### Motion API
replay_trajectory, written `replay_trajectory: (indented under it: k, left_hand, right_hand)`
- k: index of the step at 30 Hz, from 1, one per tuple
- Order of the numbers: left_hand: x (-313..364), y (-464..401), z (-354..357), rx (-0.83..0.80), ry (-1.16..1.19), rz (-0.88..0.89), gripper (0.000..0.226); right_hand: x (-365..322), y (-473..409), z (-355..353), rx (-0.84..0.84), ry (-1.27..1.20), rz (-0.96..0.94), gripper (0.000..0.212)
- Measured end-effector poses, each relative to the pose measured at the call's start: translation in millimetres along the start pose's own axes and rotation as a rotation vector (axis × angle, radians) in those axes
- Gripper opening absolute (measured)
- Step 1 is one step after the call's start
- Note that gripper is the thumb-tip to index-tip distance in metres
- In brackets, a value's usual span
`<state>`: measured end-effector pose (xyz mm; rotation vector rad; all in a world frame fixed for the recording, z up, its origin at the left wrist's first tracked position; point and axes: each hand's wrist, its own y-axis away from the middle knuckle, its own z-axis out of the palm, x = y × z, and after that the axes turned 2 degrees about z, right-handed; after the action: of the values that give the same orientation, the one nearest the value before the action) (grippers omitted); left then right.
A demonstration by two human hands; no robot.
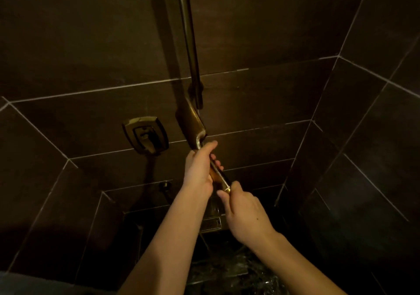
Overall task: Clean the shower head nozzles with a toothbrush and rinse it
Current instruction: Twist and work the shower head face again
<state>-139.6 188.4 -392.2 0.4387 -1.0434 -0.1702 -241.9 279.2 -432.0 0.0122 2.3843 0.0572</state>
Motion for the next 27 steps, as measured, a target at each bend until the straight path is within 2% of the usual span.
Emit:
replay_trajectory:
  k: [2, 3, 6, 9, 10, 11, 14, 17, 21, 27]
  left_hand:
    - [-0.7, 1.9, 2.8, 0.021, -0.013, 0.003, 0.022]
    - [1.2, 3.0, 2.9, 0.002, -0.005, -0.013, 0.01]
    - [7.2, -1.9, -7.3, -0.275, 0.133, -0.07, 0.045]
    - [13.5, -5.2, -13.7, -0.628, 0.365, -0.096, 0.046]
    - [16.2, -4.3, -12.4, -0.641, 0.384, -0.095, 0.043]
    - [21.2, -3.3, -12.2, -0.618, 0.371, -0.089, 0.039]
    - [27.4, 3.3, 0.4, -0.27, 0.072, -0.029, 0.032]
    - [16.7, 8.7, 6.9, -0.066, 0.003, 0.023, 0.026]
    - [8.2, 10.5, 11.7, 0.036, 0.028, 0.06, 0.016]
    - [4.7, 13.0, 15.4, 0.036, 0.041, 0.071, 0.01]
  right_hand:
    - [-1.3, 2.6, 3.5, -0.057, -0.027, -0.029, 0.026]
    - [-1.8, 2.8, 2.6, -0.102, -0.118, -0.023, 0.027]
    - [-1.3, 1.5, -8.5, -0.266, -0.551, 0.063, 0.028]
    - [-6.1, 0.2, -12.0, -0.362, -0.779, 0.095, 0.028]
    - [-8.7, 0.4, -11.0, -0.36, -0.801, 0.097, 0.029]
    - [-14.7, -1.4, -9.8, -0.327, -0.779, 0.091, 0.031]
    - [-15.5, -5.7, -11.7, -0.137, -0.527, 0.062, 0.033]
    - [-6.8, -2.9, -10.5, -0.114, -0.387, 0.051, 0.033]
    - [-5.4, -4.4, -6.1, -0.144, -0.335, 0.104, 0.042]
    - [-4.8, -10.7, -7.7, -0.166, -0.334, 0.12, 0.021]
